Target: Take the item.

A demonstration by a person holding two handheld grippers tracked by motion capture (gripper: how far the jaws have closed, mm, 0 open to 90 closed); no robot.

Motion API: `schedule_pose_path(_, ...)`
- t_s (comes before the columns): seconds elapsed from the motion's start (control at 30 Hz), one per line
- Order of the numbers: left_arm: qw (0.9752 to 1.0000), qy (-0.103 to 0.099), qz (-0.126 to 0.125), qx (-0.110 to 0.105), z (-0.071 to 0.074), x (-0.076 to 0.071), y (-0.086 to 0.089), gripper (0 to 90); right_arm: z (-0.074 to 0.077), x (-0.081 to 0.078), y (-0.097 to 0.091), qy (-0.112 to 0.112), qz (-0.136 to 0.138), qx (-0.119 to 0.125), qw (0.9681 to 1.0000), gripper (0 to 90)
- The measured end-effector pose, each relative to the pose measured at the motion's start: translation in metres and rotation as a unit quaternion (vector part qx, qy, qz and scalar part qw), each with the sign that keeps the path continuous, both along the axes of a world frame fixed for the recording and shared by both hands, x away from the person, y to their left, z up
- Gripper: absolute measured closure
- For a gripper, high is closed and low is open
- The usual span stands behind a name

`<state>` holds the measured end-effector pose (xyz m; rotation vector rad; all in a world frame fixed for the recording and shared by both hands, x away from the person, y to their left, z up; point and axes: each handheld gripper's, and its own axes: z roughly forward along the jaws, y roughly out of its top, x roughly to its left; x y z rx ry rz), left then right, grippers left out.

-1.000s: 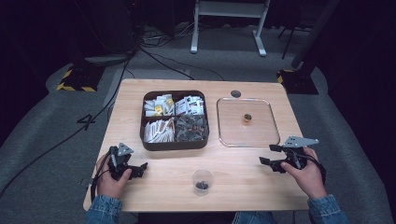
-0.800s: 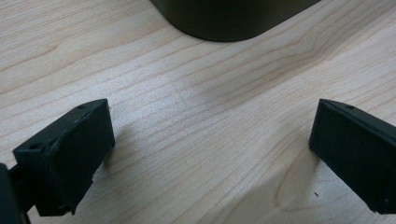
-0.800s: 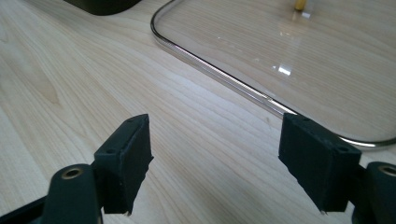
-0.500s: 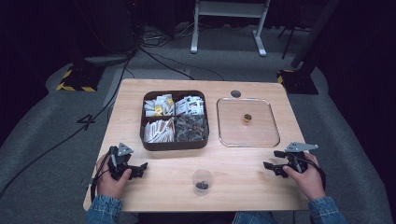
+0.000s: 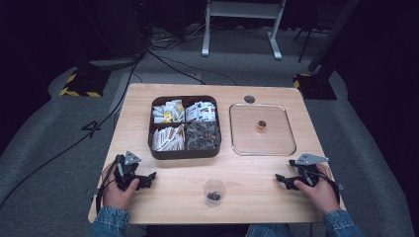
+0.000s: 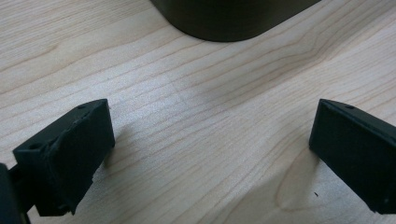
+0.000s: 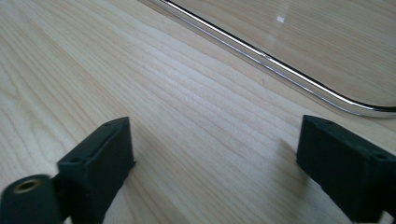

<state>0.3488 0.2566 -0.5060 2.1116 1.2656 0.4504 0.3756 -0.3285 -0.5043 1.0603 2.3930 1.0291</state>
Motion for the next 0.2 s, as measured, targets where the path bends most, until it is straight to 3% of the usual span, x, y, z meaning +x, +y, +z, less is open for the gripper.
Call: schedule_pose_path(0.2,1.0000,0.000,0.000,0.000,0.0000,0.0000,0.0000,0.4,-0.0003,0.0008,0.0024,0.003,-0.002,-0.002,1.0000,7.3)
